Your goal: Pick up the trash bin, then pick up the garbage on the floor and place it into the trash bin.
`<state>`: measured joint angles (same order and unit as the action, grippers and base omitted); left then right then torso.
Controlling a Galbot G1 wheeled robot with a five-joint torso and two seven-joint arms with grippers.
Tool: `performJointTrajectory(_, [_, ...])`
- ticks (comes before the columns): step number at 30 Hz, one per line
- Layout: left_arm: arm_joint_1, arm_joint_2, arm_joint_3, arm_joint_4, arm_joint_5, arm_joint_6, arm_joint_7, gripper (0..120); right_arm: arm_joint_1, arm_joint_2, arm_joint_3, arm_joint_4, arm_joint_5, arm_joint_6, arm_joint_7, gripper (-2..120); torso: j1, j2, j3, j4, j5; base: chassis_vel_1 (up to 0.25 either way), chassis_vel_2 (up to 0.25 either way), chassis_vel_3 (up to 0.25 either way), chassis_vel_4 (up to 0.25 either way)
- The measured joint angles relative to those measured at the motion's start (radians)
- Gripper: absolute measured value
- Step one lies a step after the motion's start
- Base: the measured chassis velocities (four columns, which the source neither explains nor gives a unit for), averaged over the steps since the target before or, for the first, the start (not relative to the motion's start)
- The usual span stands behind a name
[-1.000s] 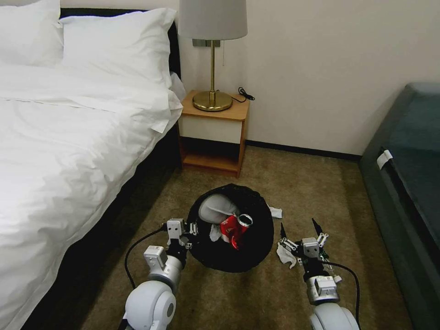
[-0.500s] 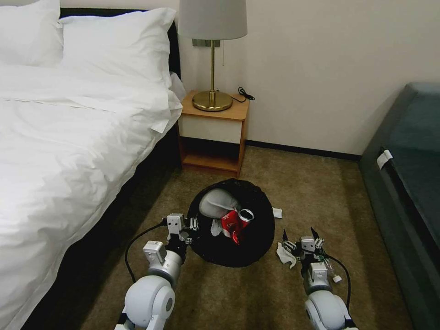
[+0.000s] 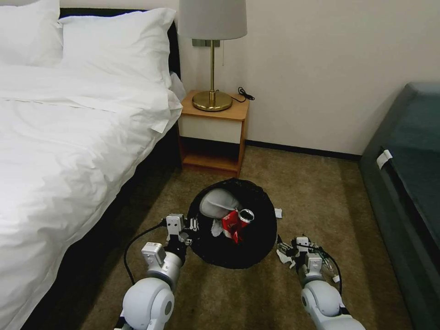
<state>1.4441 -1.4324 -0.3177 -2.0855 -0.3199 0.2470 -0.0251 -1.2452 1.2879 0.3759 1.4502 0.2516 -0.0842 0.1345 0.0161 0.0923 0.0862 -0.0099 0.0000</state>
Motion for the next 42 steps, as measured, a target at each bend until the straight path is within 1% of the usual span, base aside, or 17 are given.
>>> performJointTrajectory(5, [0.005,0.001,-0.005,0.001,0.002,0.0,-0.004,0,0.048,-0.002,-0.026,-0.043,0.003,-0.01,-0.021,100,0.0,0.0,0.0,0.0001,0.0,0.0,0.0,0.0,0.0])
performJointTrajectory(10, [0.006,-0.007,-0.004,0.009,0.01,0.001,-0.005,0,0.098,0.005,-0.045,-0.104,0.003,-0.012,-0.037,100,0.0,0.0,0.0,0.0001,0.0,0.0,0.0,0.0,0.0])
performJointTrajectory(17, [0.007,-0.011,-0.013,0.01,0.014,0.0,-0.005,0,0.15,0.038,-0.037,-0.214,0.0,-0.014,-0.047,100,0.0,0.0,0.0,0.0001,0.0,0.0,0.0,0.0,0.0])
performJointTrajectory(29, [0.008,-0.018,-0.012,0.013,0.02,-0.003,-0.006,0,0.155,0.062,-0.001,-0.32,-0.02,0.011,-0.051,100,0.0,0.0,0.0,-0.0001,0.0,0.0,0.0,0.0,0.0])
performJointTrajectory(42, [0.017,-0.015,-0.016,0.0,0.024,-0.005,-0.006,0,0.152,0.078,0.019,-0.366,-0.032,0.019,-0.058,100,0.0,0.0,0.0,0.0,0.0,0.0,0.0,0.0,0.0])
